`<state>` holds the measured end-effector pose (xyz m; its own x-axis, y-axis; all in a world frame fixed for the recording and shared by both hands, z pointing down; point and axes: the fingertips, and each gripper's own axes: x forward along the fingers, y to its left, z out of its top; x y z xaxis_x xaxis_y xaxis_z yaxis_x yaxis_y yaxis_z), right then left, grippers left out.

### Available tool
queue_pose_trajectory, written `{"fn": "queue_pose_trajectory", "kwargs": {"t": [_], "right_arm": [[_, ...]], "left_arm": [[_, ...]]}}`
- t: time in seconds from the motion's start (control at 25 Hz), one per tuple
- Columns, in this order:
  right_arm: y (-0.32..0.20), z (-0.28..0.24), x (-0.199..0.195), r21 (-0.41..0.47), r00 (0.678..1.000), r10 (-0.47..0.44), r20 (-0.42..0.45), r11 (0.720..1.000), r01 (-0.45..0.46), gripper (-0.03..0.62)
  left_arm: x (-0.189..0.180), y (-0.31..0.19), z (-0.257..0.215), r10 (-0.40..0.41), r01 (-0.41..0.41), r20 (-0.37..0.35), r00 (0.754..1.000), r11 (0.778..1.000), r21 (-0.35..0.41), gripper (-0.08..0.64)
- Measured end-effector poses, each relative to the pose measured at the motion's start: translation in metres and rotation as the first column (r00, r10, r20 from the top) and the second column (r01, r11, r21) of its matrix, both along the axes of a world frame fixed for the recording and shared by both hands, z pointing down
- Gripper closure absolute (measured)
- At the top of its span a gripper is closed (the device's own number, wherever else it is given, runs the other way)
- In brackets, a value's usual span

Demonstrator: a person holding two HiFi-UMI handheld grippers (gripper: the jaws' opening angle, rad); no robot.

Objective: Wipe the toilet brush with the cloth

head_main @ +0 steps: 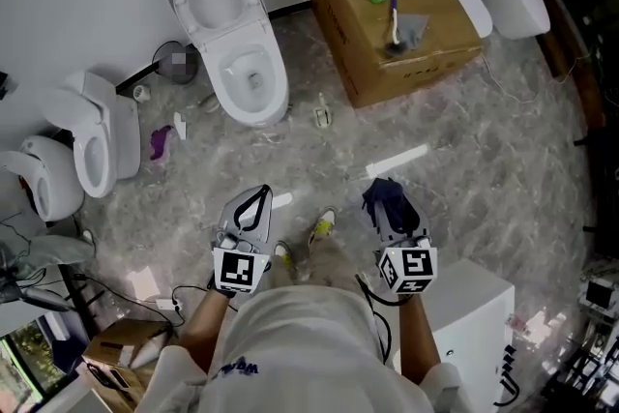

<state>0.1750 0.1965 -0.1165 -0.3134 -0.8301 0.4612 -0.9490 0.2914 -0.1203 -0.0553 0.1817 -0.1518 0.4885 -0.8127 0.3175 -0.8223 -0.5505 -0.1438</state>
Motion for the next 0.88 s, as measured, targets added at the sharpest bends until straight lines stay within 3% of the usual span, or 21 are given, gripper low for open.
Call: {"fn": "queue_pose_trajectory", "kwargs": {"t": [0.36,0.48,0.56,0.72,0.88], "right_arm": [[-0.041,0.045,0.015,-0.091,0.996,-0.085,0.019,0.992,0.087,0.431],[-0.052,0.074,0.01,-0.137,0.992,-0.125,0.017,0.982,0.126,0.431],[-0.06,0.092,0.009,-0.156,0.991,-0.135,-0.003,0.979,0.133,0.431],[-0.09,0.117,0.006,-0.133,0.991,-0.113,-0.077,0.986,0.102,0.431],[-0.109,0.151,-0.005,-0.12,0.993,-0.084,-0.087,0.99,0.074,0.431]], "left_arm": [[0.028,-0.039,0.018,-0.021,0.021,0.014,1.0,1.0,-0.019,0.558],[0.027,-0.053,0.029,-0.003,0.003,0.054,0.999,1.0,0.0,0.558],[0.021,-0.063,0.045,-0.014,0.014,0.052,0.999,1.0,-0.007,0.558],[0.004,-0.099,0.099,-0.078,0.076,-0.025,0.997,0.995,-0.062,0.558],[0.005,-0.128,0.14,-0.008,0.009,0.017,1.0,1.0,-0.028,0.558]]}}
